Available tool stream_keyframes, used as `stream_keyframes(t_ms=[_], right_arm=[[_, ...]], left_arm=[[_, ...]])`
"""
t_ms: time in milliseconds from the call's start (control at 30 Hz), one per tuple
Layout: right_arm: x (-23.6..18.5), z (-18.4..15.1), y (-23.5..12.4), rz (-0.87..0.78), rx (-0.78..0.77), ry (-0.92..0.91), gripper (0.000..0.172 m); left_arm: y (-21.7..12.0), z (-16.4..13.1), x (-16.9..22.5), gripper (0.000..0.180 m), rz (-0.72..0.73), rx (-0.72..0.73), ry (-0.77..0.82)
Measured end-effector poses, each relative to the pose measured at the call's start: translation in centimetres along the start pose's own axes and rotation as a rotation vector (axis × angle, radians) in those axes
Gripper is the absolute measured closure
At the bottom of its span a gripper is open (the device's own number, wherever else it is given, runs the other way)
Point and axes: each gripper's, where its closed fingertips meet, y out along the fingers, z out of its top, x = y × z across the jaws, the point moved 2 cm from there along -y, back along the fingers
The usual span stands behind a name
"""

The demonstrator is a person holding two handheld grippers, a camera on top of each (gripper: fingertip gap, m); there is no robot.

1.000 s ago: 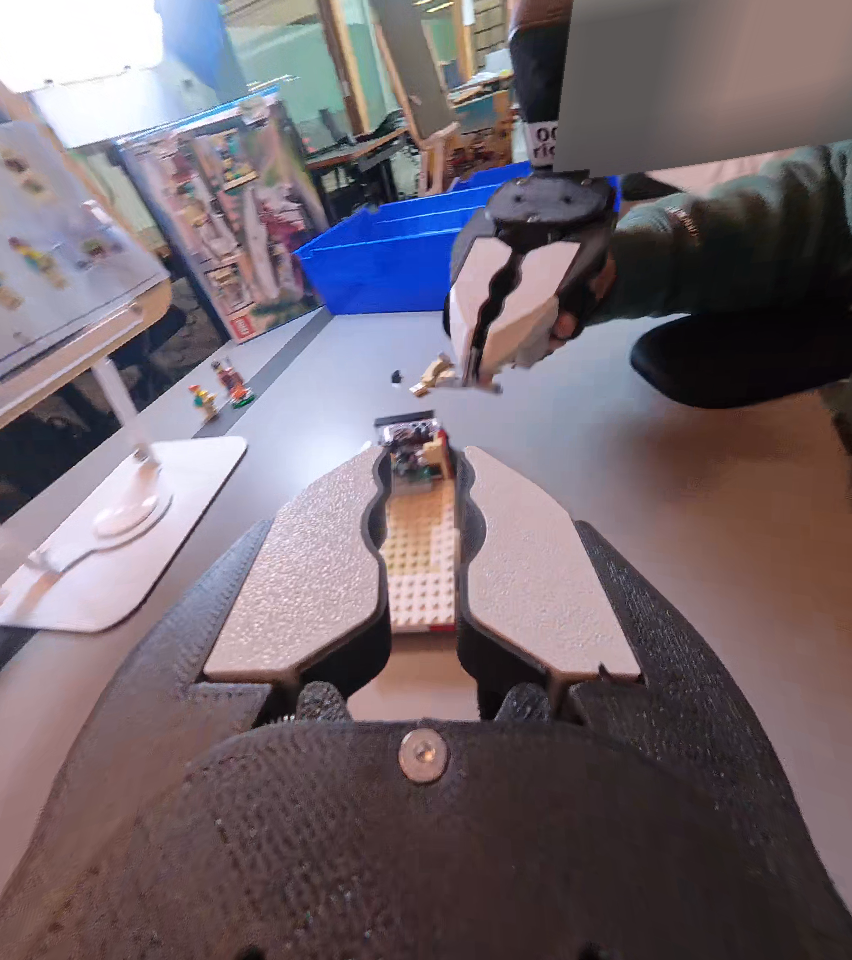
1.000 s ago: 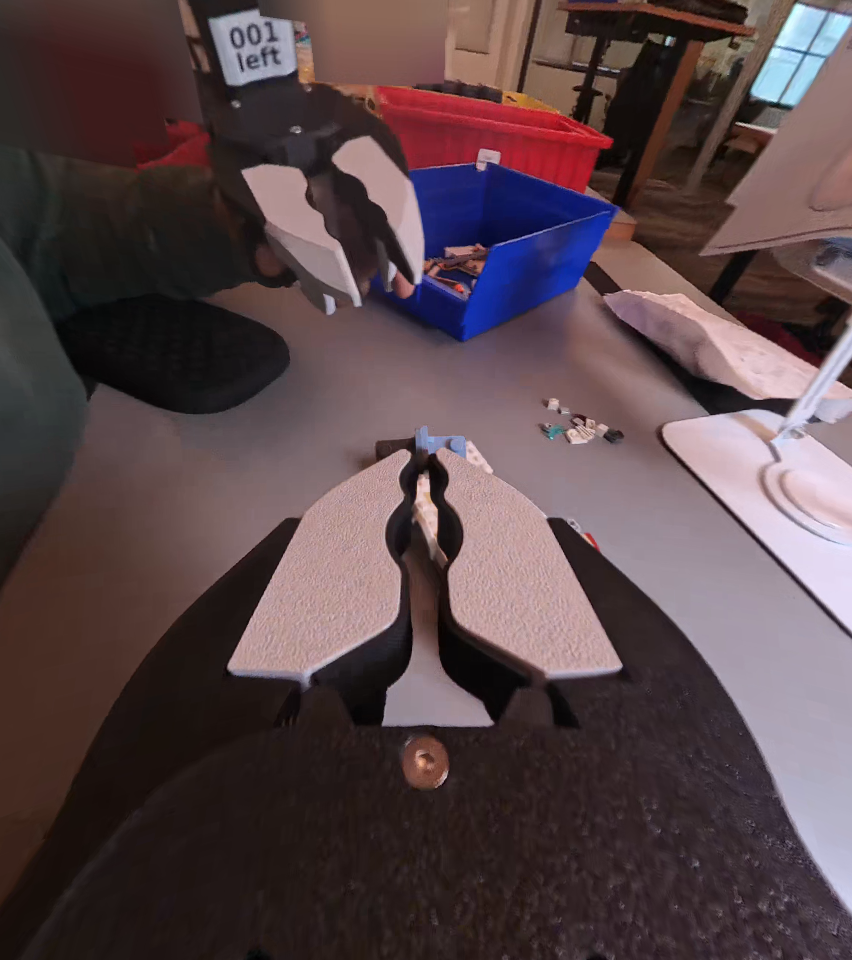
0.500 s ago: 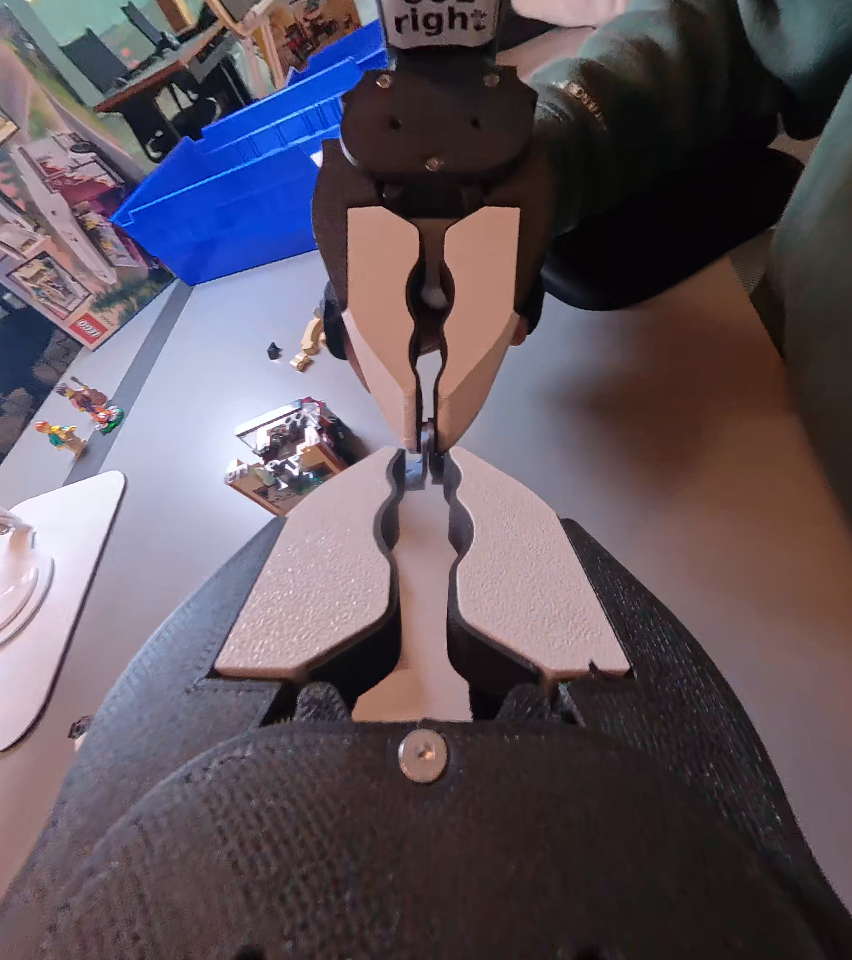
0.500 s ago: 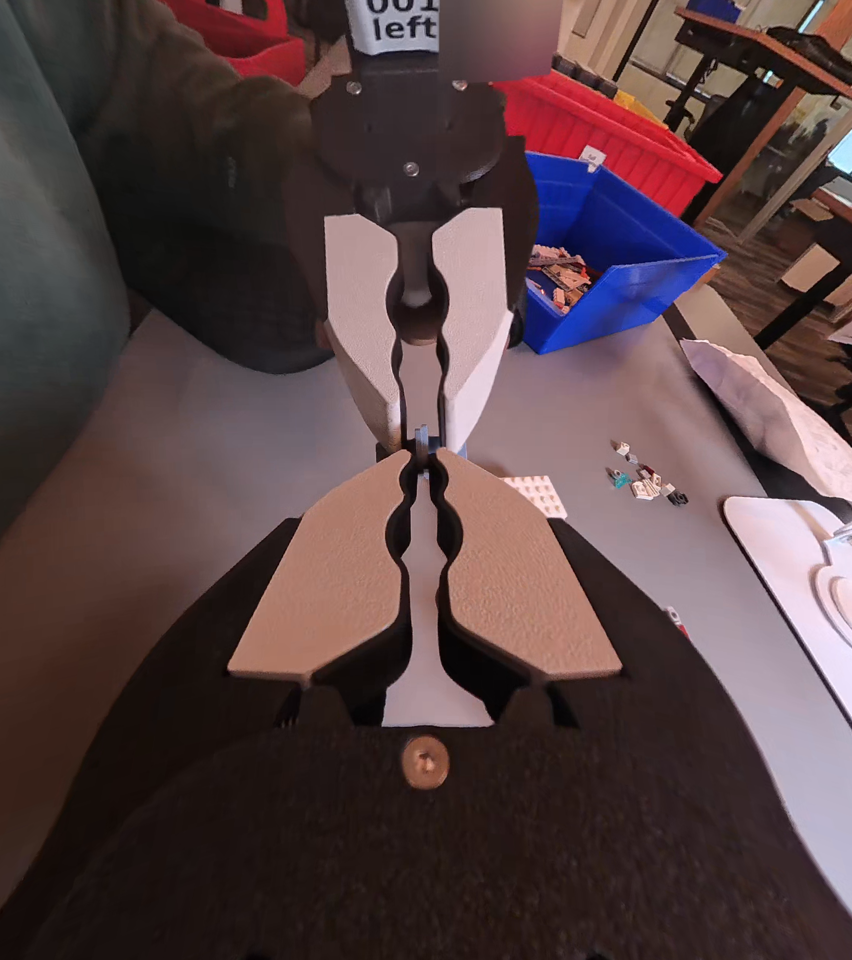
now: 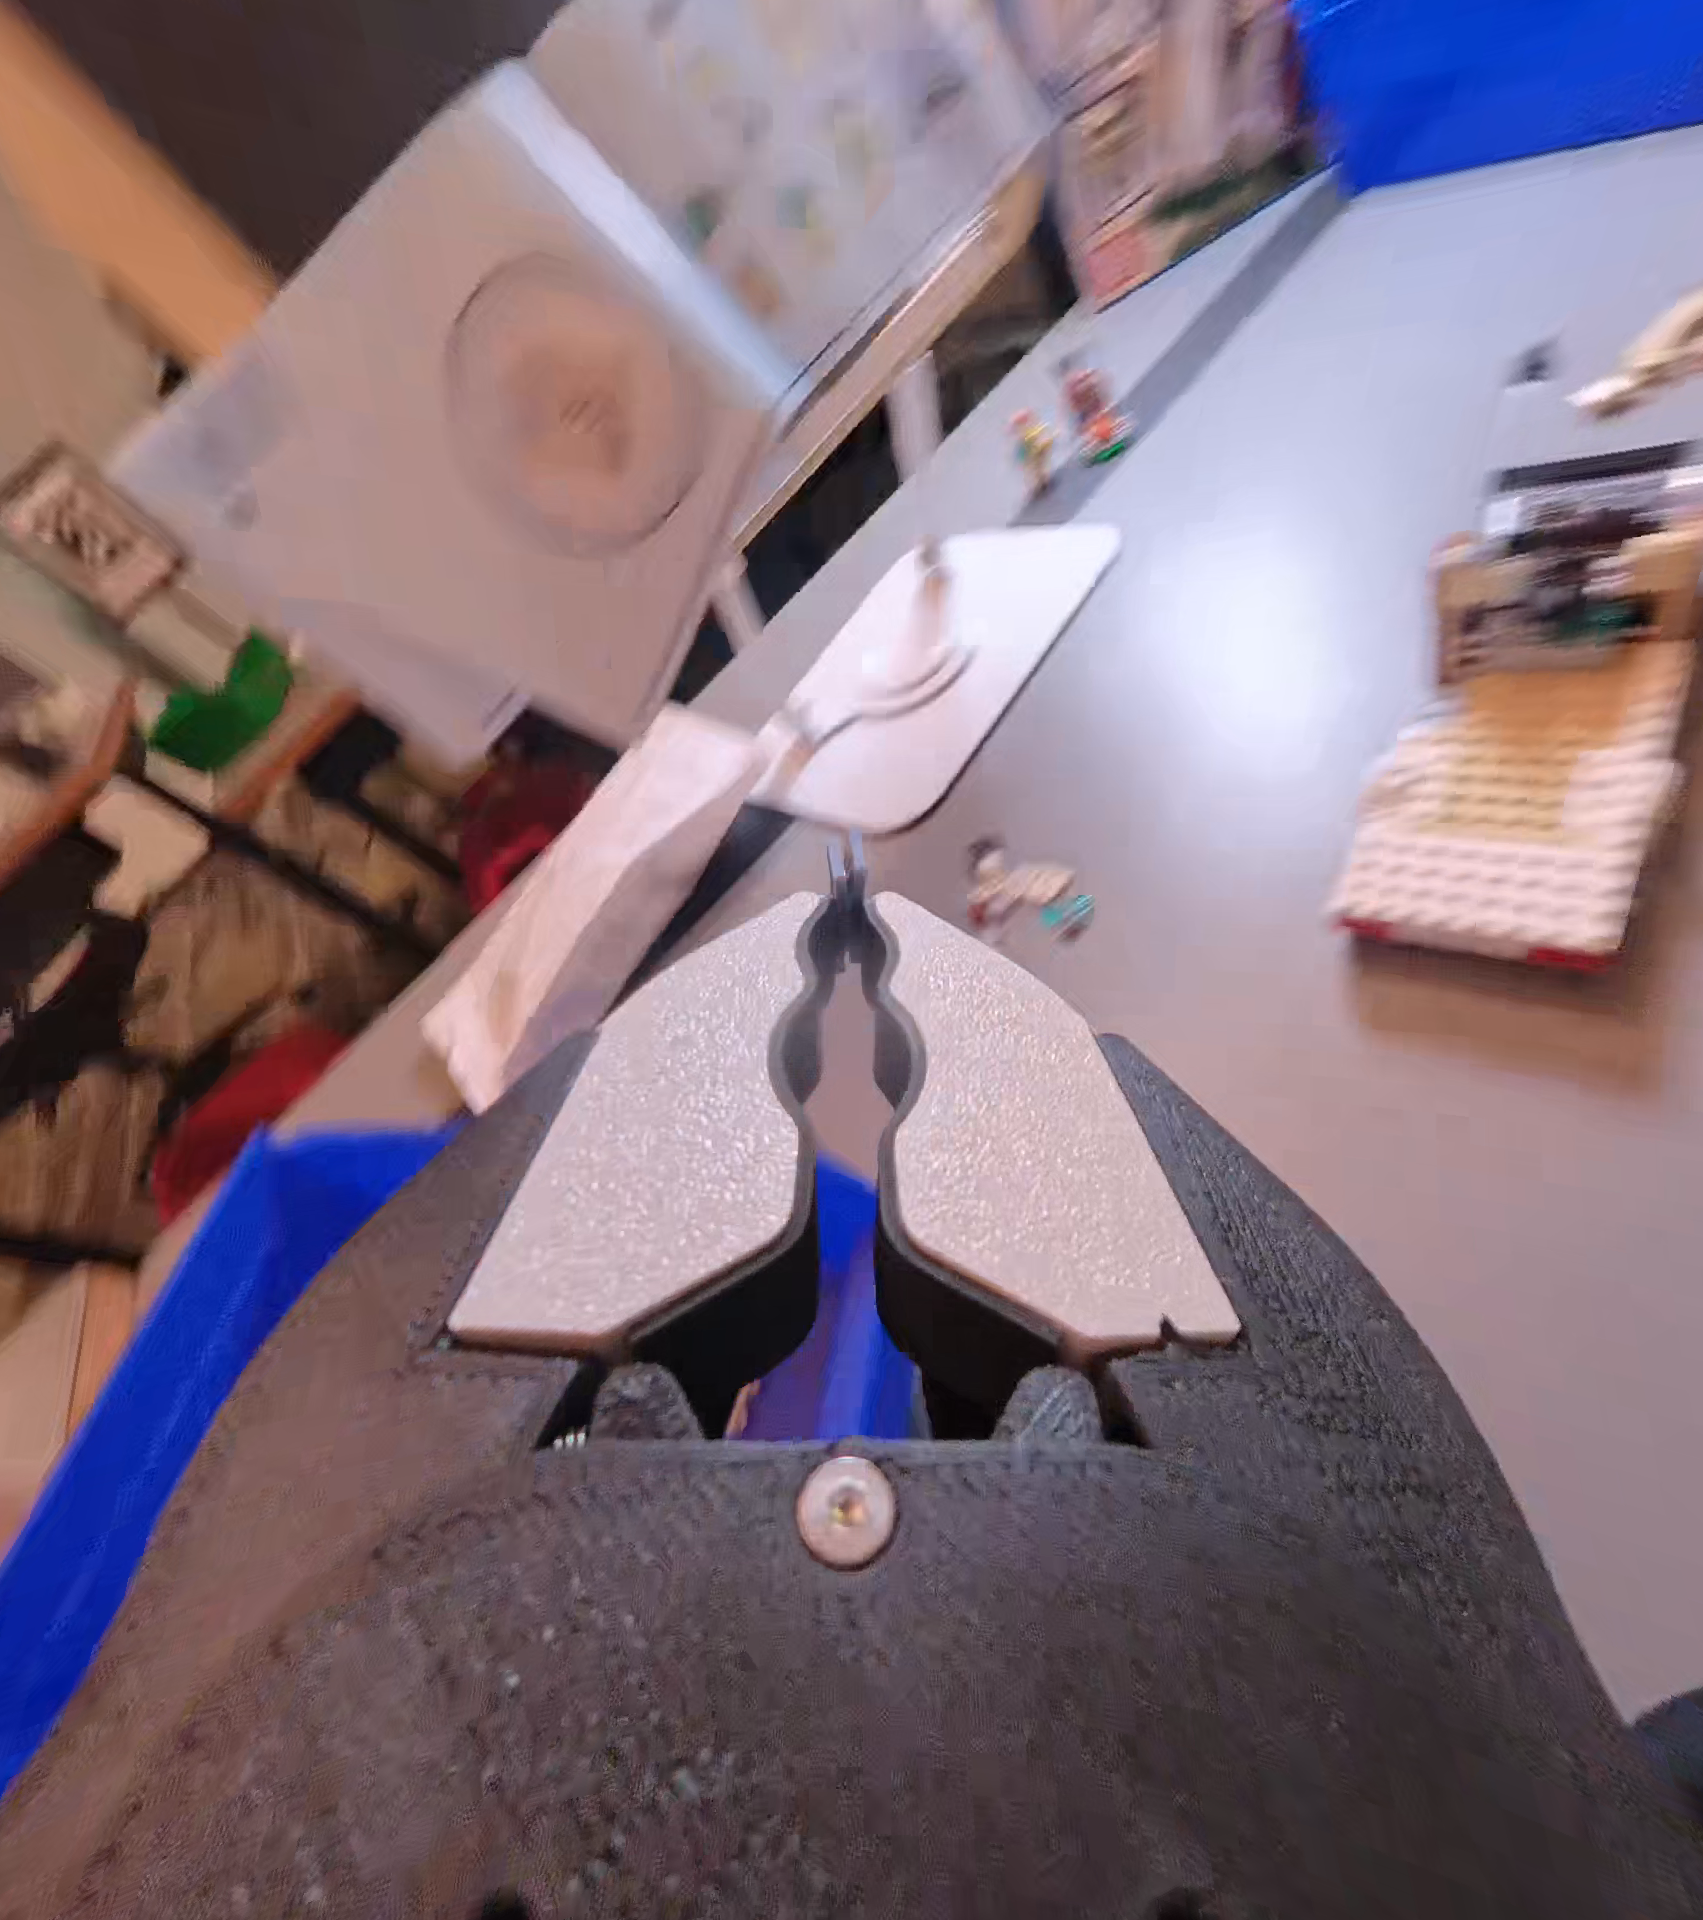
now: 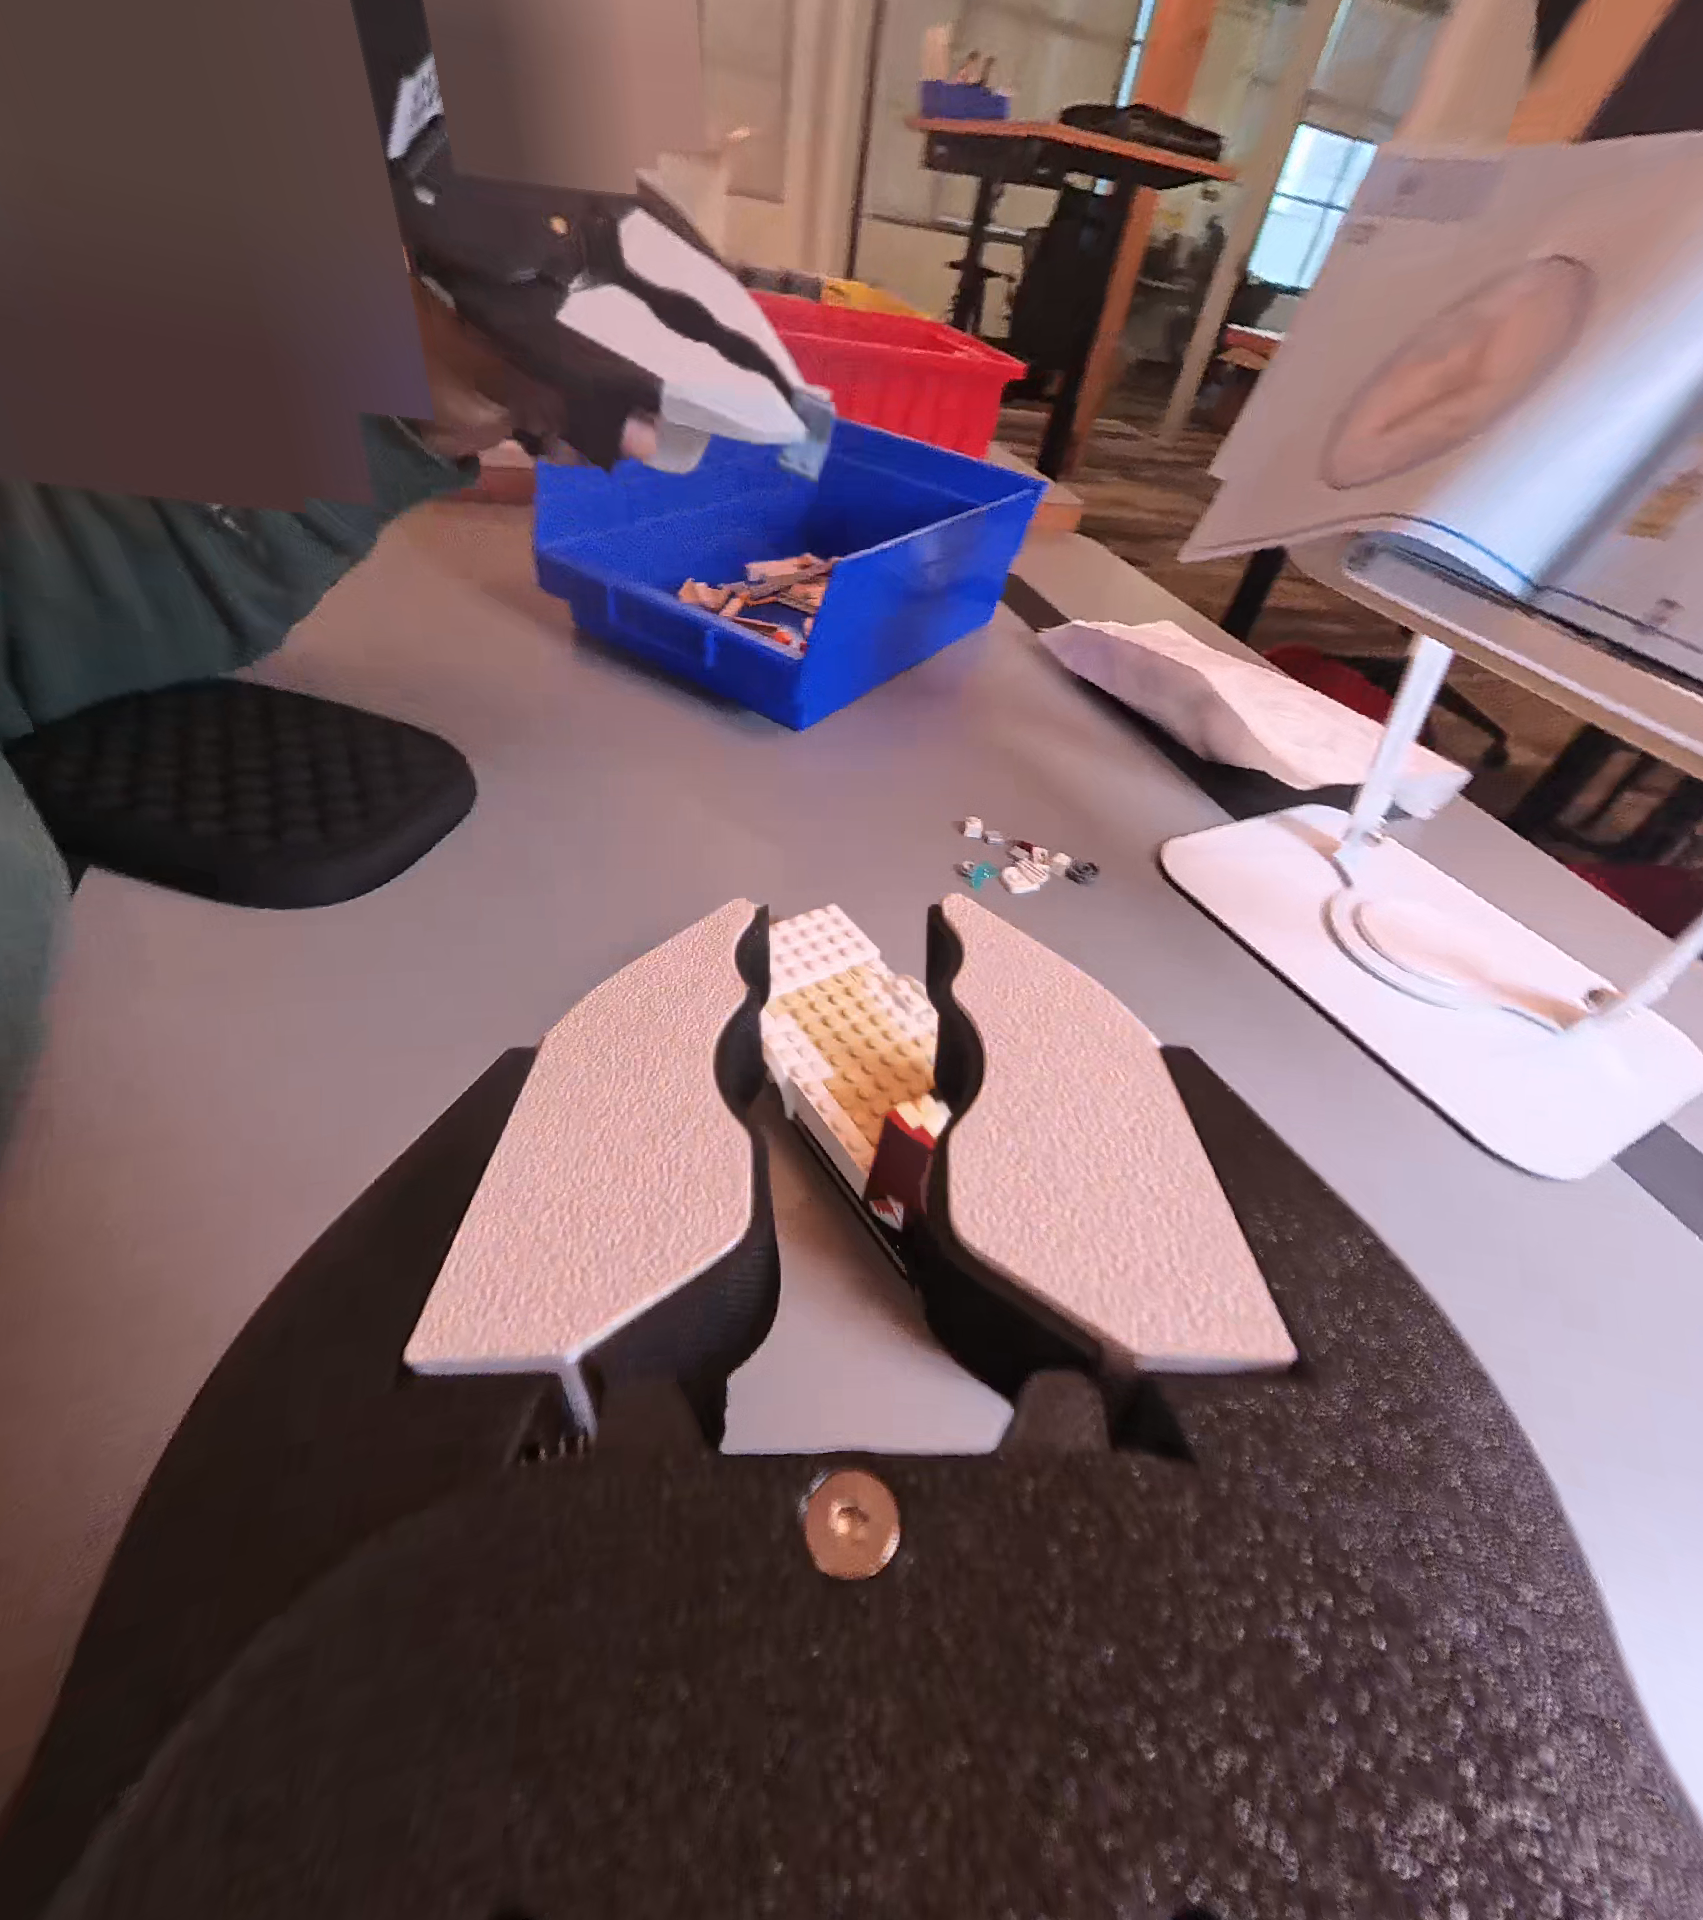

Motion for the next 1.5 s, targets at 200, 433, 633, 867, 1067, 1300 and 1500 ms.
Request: stream_keyframes(t_ms=[200, 433, 633, 867, 1067, 1300, 1500], right_arm=[[2.0, -1.7, -2.0, -0.078, 0.02, 0.113, 0.143], [2.7, -1.8, -2.3, -0.101, 0.026, 0.125, 0.144], [4.0, -2.2, -2.7, -0.156, 0.044, 0.152, 0.144], [7.2, -3.8, -3.8, -0.304, -0.004, 0.211, 0.145], [12.9, -6.1, -3.9, -0.439, -0.174, 0.238, 0.147], [23.0, -9.3, -1.0, -0.504, -0.306, 0.172, 0.142], [29.9, -13.2, 2.0, -0.534, -0.4, 0.187, 0.134]], left_arm=[[0.5, -9.1, -6.8, 0.165, 0.143, -0.256, -0.274], [0.9, -11.5, -8.1, 0.143, 0.223, -0.329, -0.304], [1.4, -7.1, -5.8, 0.143, 0.151, -0.144, -0.236], [3.0, -1.2, 0.9, 0.146, -0.01, 0.085, -0.132], [4.3, -0.2, 6.1, 0.151, -0.136, 0.154, -0.078], [5.6, -1.9, 9.2, 0.154, -0.213, 0.149, -0.097], [6.1, -2.7, 9.1, 0.155, -0.219, 0.142, -0.125]])
